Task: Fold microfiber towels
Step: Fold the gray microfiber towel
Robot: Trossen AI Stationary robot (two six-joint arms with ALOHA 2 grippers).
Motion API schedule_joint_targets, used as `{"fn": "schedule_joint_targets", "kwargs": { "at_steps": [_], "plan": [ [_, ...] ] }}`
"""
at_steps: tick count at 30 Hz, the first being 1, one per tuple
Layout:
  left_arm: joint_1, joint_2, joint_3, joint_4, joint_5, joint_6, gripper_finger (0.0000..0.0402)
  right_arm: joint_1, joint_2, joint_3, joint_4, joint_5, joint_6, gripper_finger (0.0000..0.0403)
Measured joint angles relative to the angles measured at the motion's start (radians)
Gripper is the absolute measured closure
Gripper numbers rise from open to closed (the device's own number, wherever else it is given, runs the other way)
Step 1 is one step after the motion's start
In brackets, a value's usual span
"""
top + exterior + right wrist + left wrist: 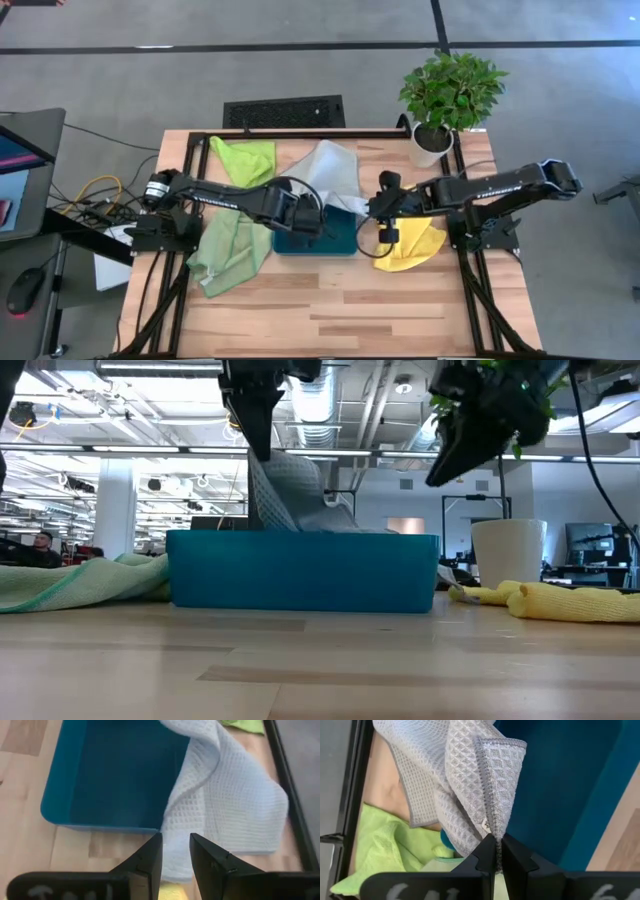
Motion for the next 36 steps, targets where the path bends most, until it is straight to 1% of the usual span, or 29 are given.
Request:
{"fn": "schedule_joint_targets", "kwargs": {
  "at_steps": [12,15,20,22,24,26,27,30,33,36],
  "plan": [
    [-0.006,0.000,0.000,0.016,0.000,-0.033,0.0388,0.010,0.000,-0.211,0.277,-0.002,0.016,0.0282],
    [-0.006,0.000,0.000,0.018,0.000,-0.040,0.0388,0.010,0.000,-0.242,0.309,-0.003,0.018,0.0282],
    [-0.006,0.000,0.000,0.020,0.000,-0.043,0.0388,0.005,0.047,-0.279,0.357,-0.004,0.038,0.0282],
    [-0.006,0.000,0.000,0.023,0.000,-0.043,0.0388,-0.002,0.093,-0.274,0.395,0.002,0.039,0.0282],
    [-0.006,0.000,0.000,0.030,0.000,-0.043,0.0388,-0.008,0.118,-0.281,0.389,0.034,0.039,0.0282],
    [-0.006,0.000,0.000,0.035,0.000,-0.042,0.0388,-0.010,0.167,-0.275,0.445,0.064,0.039,0.0282],
    [-0.006,0.000,0.000,0.035,0.000,-0.042,0.0388,-0.010,0.184,-0.276,0.447,0.085,0.040,0.0282],
    [-0.006,0.001,0.000,0.036,0.000,-0.040,0.0388,-0.003,0.224,-0.277,0.487,0.168,0.040,0.0282],
    [-0.006,0.001,0.000,0.035,0.000,-0.040,0.0388,0.012,0.230,-0.278,0.487,0.256,0.040,0.0282],
    [-0.006,0.001,0.000,0.035,0.000,-0.040,0.0388,0.022,0.229,-0.278,0.482,0.291,0.047,0.0282]
  ]
}}
